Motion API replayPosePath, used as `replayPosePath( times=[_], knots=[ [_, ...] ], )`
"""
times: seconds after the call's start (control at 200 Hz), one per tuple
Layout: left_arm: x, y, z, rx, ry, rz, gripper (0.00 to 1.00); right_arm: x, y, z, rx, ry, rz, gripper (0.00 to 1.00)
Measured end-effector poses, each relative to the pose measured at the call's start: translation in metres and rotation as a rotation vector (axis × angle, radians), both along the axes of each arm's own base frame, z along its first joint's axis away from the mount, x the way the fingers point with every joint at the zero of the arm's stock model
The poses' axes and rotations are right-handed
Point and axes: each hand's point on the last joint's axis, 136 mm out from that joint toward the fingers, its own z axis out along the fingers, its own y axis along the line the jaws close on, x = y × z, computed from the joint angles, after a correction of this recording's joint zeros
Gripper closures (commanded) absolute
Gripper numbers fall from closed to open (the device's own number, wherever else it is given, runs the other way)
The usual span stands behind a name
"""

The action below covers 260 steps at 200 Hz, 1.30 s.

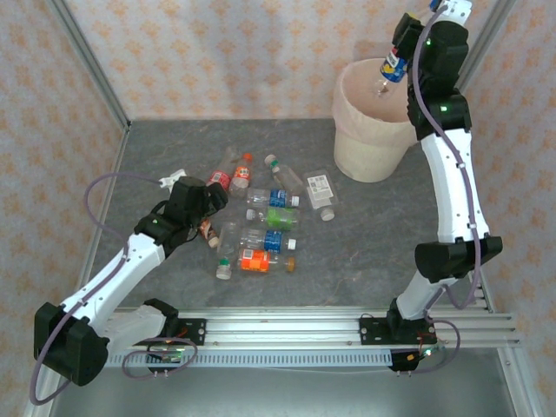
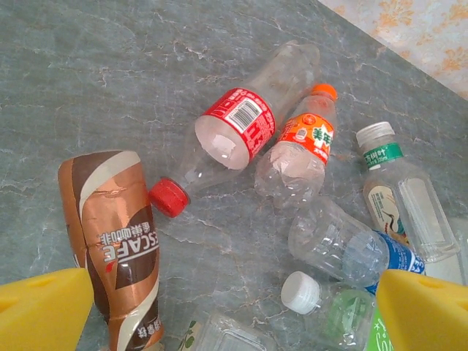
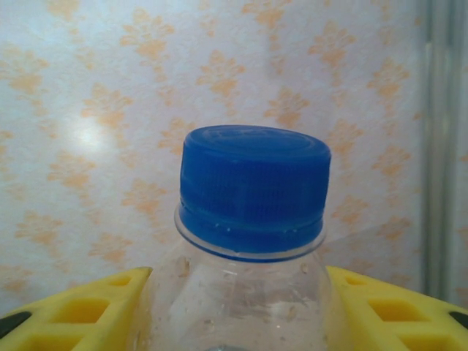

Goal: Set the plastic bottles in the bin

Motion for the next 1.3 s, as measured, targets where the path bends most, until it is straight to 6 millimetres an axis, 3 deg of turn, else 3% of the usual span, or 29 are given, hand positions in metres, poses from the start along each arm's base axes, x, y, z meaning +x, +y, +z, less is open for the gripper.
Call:
replayPosePath(
  times=[0.12,0.4,0.505,0.796,1.086,1.301],
  knots=[
    [0.0,0.0,0.0,0.001,0.0,0.0,0.0,0.01,-0.017,-0.012,-0.082,0.046,-0.085,0.43],
    [-0.008,0.009,0.001,0.014,-0.021,0.028,0.0,0.055,-0.066,-0.084,-0.268,0.252,-0.256,0.42],
    [-0.009,0.011,0.002,0.019,-0.023,0.035,0.0,0.064,-0.076,-0.099,-0.282,0.279,-0.274,0.41],
    [-0.009,0.012,0.002,0.023,-0.024,0.039,0.0,0.075,-0.081,-0.125,-0.3,0.336,-0.296,0.37],
    [-0.015,0.017,-0.005,0.023,-0.014,0.062,0.0,0.088,-0.091,-0.174,-0.309,0.451,-0.355,0.27],
    [-0.022,0.022,-0.012,0.027,-0.014,0.079,0.0,0.084,-0.095,-0.18,-0.291,0.472,-0.372,0.15]
  ],
)
